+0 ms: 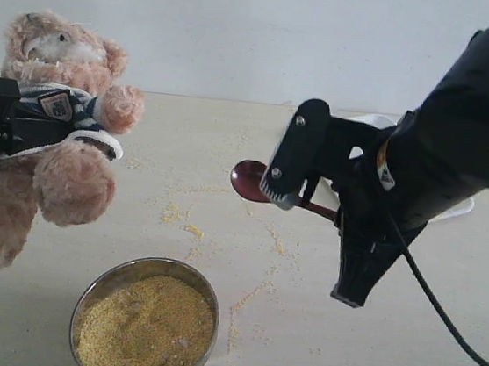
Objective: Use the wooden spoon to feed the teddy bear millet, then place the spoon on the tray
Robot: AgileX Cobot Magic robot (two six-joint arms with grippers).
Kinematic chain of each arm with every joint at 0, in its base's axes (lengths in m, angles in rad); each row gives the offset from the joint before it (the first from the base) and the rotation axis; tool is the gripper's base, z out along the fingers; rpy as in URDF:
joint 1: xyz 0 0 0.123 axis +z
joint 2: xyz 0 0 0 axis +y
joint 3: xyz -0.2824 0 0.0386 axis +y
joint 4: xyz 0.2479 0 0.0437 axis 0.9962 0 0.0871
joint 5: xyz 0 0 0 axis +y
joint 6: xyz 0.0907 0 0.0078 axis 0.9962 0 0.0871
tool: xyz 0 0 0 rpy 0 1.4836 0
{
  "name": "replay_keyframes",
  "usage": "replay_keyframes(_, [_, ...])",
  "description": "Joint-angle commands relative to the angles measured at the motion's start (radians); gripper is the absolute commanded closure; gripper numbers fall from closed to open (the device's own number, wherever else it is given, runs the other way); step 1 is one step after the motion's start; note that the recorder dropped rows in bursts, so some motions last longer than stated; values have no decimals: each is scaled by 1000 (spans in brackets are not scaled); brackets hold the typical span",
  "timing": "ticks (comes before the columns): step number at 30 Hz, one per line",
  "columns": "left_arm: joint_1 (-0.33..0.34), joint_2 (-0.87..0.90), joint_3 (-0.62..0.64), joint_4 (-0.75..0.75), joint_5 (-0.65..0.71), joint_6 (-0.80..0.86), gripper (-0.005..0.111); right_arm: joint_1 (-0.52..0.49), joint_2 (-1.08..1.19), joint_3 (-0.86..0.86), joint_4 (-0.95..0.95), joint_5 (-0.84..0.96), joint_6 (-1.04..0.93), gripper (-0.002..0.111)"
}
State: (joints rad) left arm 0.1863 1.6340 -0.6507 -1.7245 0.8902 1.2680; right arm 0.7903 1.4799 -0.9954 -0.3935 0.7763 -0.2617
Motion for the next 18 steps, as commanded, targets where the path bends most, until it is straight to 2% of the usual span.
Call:
replay_keyframes(1, [2, -3, -11, -20, 9, 32, 102, 1, -2, -121, 33, 47, -1, 109])
replay_keyframes(5, [2, -3, -11, -20, -8, 34, 102, 1, 34, -269, 47, 140, -14, 109])
replay_keyframes(11, [2, -3, -11, -20, -7, 34, 102, -1, 218, -438, -20, 443, -104, 109])
replay_keyframes(14, [2, -3, -11, -20, -5, 34, 102, -1, 278, -444, -109, 445, -52, 109])
replay_keyframes(18, [2, -3, -11, -20, -5, 34, 102, 8, 286, -444, -104, 445, -27, 109])
